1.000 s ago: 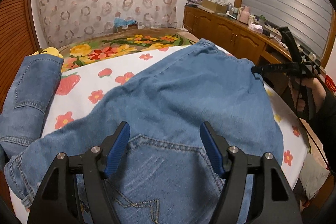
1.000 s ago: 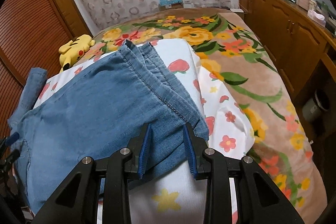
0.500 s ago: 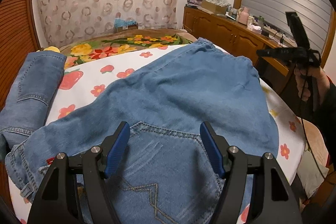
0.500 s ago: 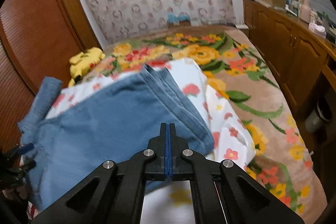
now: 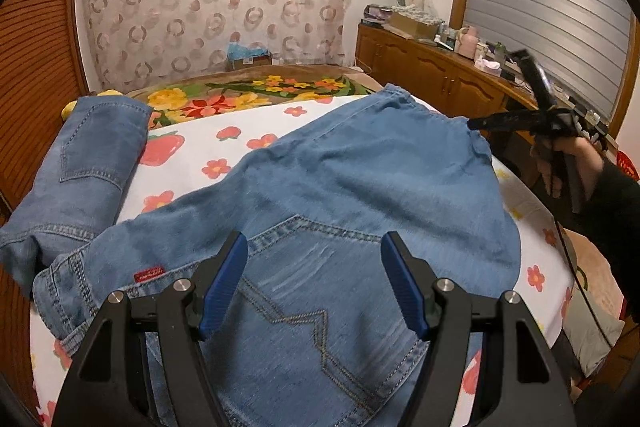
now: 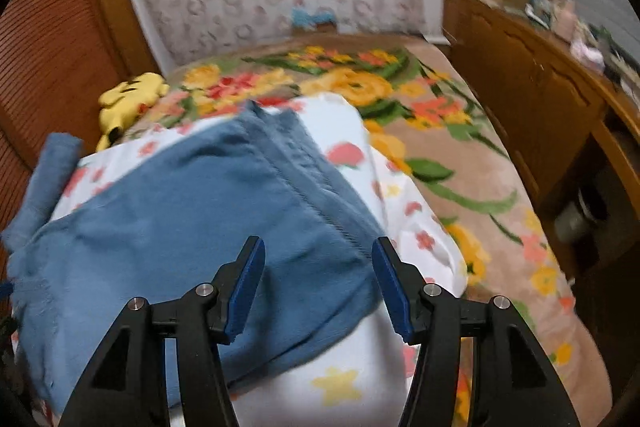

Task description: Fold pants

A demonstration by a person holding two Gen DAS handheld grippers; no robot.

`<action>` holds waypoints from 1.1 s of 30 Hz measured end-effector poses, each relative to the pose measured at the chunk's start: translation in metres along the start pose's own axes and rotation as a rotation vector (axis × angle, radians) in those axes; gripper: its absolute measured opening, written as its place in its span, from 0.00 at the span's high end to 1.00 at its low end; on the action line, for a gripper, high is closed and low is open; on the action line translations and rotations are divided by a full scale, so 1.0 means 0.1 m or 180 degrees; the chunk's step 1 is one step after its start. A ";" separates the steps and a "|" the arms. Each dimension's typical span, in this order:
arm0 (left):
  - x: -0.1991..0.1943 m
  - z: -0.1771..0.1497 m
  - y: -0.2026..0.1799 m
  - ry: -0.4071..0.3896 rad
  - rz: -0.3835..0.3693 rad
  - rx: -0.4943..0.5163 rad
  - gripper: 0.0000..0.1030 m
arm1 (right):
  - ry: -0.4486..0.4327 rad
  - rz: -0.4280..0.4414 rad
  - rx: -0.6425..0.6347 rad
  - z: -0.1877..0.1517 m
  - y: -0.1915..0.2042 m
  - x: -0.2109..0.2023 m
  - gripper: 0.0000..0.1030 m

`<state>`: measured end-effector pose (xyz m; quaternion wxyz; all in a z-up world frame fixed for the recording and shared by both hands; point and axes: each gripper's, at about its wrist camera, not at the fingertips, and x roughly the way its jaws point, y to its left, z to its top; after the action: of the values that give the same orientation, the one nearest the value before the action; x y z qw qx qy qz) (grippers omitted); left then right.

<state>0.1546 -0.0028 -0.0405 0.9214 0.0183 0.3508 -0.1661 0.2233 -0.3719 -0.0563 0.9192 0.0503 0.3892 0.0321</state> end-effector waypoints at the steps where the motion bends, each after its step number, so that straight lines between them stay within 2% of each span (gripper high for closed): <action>1: 0.01 -0.01 0.01 0.0008 0.0006 -0.0010 0.32 | 0.0033 -0.0086 0.0028 0.01 -0.05 0.07 0.44; 2: 0.01 -0.02 0.02 0.0016 0.0012 -0.0014 0.32 | 0.0064 -0.0138 0.0114 0.00 -0.12 0.13 0.44; 5: 0.01 -0.04 0.03 0.0021 0.0024 -0.0002 0.32 | 0.0112 0.0032 0.0314 -0.03 -0.26 0.22 0.46; 6: 0.01 -0.05 0.04 0.0021 0.0026 -0.0003 0.32 | 0.0084 0.0070 0.0299 -0.03 -0.26 0.22 0.57; 7: 0.01 -0.05 0.06 0.0025 0.0029 -0.0013 0.32 | 0.0069 0.0075 0.0257 -0.04 -0.26 0.22 0.61; 9: 0.02 -0.06 0.07 0.0030 0.0037 -0.0032 0.32 | 0.0033 0.0100 0.0155 -0.04 -0.24 0.18 0.88; 18: -0.09 -0.07 0.10 -0.0027 0.0074 -0.0057 0.32 | -0.0599 0.0073 -0.0277 -0.06 0.19 -0.43 0.90; 23: -0.18 -0.06 0.15 -0.0074 0.0103 -0.0072 0.32 | -0.0435 -0.0010 -0.0358 -0.10 0.30 -0.42 0.90; 25: -0.20 -0.07 0.17 -0.0082 0.0112 -0.0078 0.32 | -0.0251 -0.0060 -0.0321 -0.08 0.25 -0.31 0.85; 27: -0.20 -0.08 0.19 -0.0078 0.0116 -0.0084 0.32 | -0.0142 0.0006 -0.0283 -0.14 0.17 -0.16 0.84; 33: -0.13 -0.14 0.24 -0.0014 0.0137 -0.0108 0.32 | -0.0248 0.0043 -0.0235 -0.26 0.02 -0.04 0.89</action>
<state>0.1441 0.0254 -0.0446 0.9257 0.0099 0.3511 -0.1403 0.2016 -0.3681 -0.0716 0.9347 0.0201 0.3513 0.0507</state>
